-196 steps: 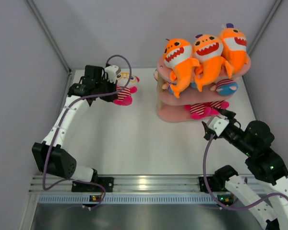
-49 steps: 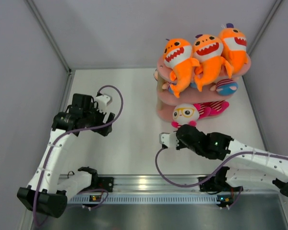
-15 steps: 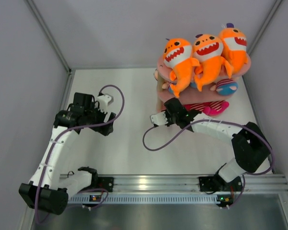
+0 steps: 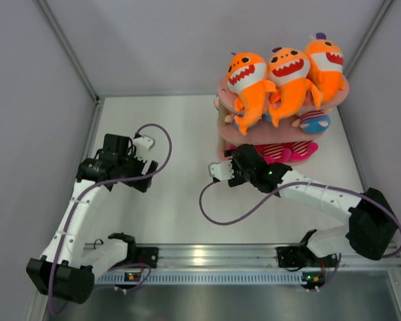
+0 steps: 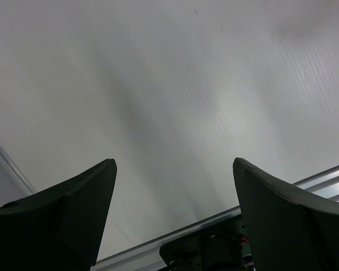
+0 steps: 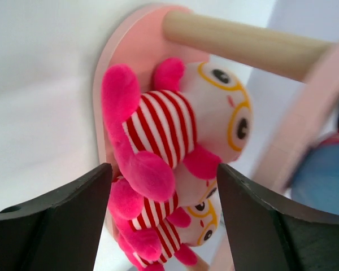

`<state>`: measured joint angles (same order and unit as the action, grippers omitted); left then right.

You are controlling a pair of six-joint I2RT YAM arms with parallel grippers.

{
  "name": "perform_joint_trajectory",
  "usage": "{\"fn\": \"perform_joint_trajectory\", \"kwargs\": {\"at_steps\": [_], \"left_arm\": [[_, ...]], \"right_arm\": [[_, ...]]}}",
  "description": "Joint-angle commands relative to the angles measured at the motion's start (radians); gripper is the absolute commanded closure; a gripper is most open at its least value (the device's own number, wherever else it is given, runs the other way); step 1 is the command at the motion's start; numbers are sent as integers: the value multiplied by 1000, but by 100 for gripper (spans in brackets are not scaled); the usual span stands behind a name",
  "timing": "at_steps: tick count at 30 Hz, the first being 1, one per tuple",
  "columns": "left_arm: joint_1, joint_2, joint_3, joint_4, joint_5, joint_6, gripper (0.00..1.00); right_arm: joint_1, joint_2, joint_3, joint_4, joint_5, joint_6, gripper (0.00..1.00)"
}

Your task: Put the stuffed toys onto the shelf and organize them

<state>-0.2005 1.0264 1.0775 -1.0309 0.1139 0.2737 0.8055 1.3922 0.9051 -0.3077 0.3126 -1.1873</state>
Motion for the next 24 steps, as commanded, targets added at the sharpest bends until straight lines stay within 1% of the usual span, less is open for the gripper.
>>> {"fn": "perform_joint_trajectory", "kwargs": {"at_steps": [1, 2, 3, 4, 5, 6, 8, 9, 10, 11, 12, 14, 15, 17, 18, 19, 20, 23, 24], "left_arm": [[6, -55, -10, 49, -62, 16, 10], [6, -64, -16, 49, -65, 16, 10], [6, -74, -22, 51, -71, 19, 9], [6, -95, -36, 54, -85, 21, 9], [6, -106, -42, 55, -91, 24, 9], [6, -118, -51, 58, -101, 24, 9], [6, -146, -76, 68, -147, 24, 9], [6, -155, -83, 72, -163, 21, 8], [6, -169, -90, 77, -178, 10, 8], [6, -176, -102, 78, -212, 7, 4], [6, -181, -105, 81, -226, 4, 4], [6, -199, -117, 81, -258, -4, 4], [7, -209, -122, 84, -269, -8, 4], [7, -235, -136, 89, -284, -21, 3], [10, -245, -152, 94, -284, -24, 2], [13, -262, -160, 98, -283, -33, 2], [16, -272, -169, 100, -283, -36, 2], [29, -302, -206, 109, -290, -34, 2], [30, -316, -218, 112, -304, -36, 2]], "right_arm": [[67, -143, 11, -20, 0, 145, 24], [79, -166, 14, -45, -6, 175, 23], [92, -188, 17, -89, -6, 240, 21], [121, -229, 26, -117, -6, 283, 1], [130, -246, 34, -143, -6, 331, 1], [142, -265, 41, -189, -4, 450, 1], [173, -309, 66, -215, -1, 596, 1], [179, -323, 71, -240, 2, 741, 1], [188, -355, 80, -252, 6, 817, 1], [190, -370, 81, -263, 23, 888, 1], [190, -404, 77, -281, 32, 1020, 1], [190, -439, 60, -300, 81, 1144, 1], [192, -479, 48, -303, 98, 1281, 1], [192, -516, 6, -338, 159, 1402, 1], [189, -553, -23, -353, 181, 1524, 0], [187, -570, -43, -387, 236, 1589, 1], [185, -588, -61, -408, 258, 1715, 0], [146, -662, -141, -482, 313, 1917, 1], [112, -706, -179, -491, 319, 1948, 1]]}}
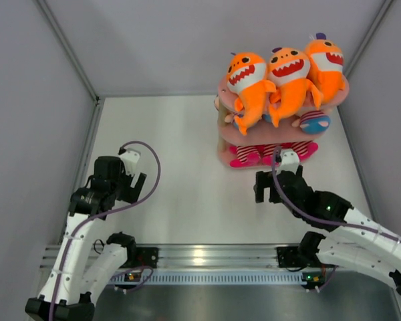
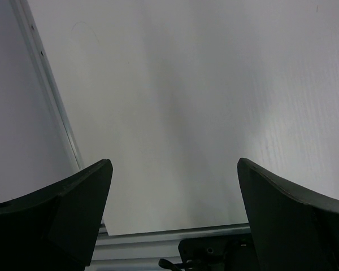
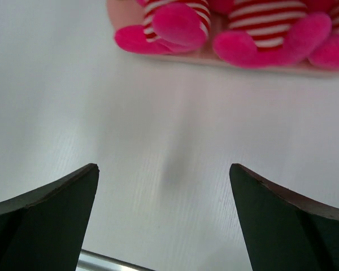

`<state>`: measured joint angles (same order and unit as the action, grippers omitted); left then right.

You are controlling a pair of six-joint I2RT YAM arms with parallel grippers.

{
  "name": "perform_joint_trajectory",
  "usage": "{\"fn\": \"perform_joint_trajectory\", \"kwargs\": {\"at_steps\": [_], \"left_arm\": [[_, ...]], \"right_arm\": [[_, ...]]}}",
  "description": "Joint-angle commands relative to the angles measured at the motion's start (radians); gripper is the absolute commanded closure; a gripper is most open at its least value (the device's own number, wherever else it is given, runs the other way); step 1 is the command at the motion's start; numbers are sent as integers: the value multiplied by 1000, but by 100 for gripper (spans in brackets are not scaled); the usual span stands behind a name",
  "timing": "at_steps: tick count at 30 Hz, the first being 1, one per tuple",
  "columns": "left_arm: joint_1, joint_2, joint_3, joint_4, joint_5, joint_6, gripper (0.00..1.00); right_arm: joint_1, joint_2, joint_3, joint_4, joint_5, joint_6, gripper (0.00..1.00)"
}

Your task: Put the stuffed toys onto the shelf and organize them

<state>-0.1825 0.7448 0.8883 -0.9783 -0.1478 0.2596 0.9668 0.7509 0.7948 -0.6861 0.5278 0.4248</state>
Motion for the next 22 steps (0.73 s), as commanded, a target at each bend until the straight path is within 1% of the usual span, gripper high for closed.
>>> {"fn": "perform_joint_trajectory", "kwargs": {"at_steps": [1, 6, 8, 9, 11, 17, 22], "left_arm": [[12, -38, -34, 62, -48, -23, 2], [12, -42, -48, 67, -78, -36, 2], [12, -48, -54, 70, -91, -40, 2], [14, -58, -58, 72, -91, -39, 2], [14, -64, -68, 72, -88, -36, 2], [14, -79, -77, 70, -105, -39, 3], [14, -65, -89, 70, -128, -48, 2]], "right_arm": [[-69, -91, -86, -125, 109, 362, 1], [-160, -276, -156, -191, 161, 471, 1], [-175, -314, -175, -208, 182, 515, 1], [-178, -327, -186, -196, 179, 513, 1], [-178, -315, -184, -197, 182, 516, 1], [-178, -203, -147, -211, 195, 483, 0], [-177, -214, -151, -205, 195, 482, 1]]}}
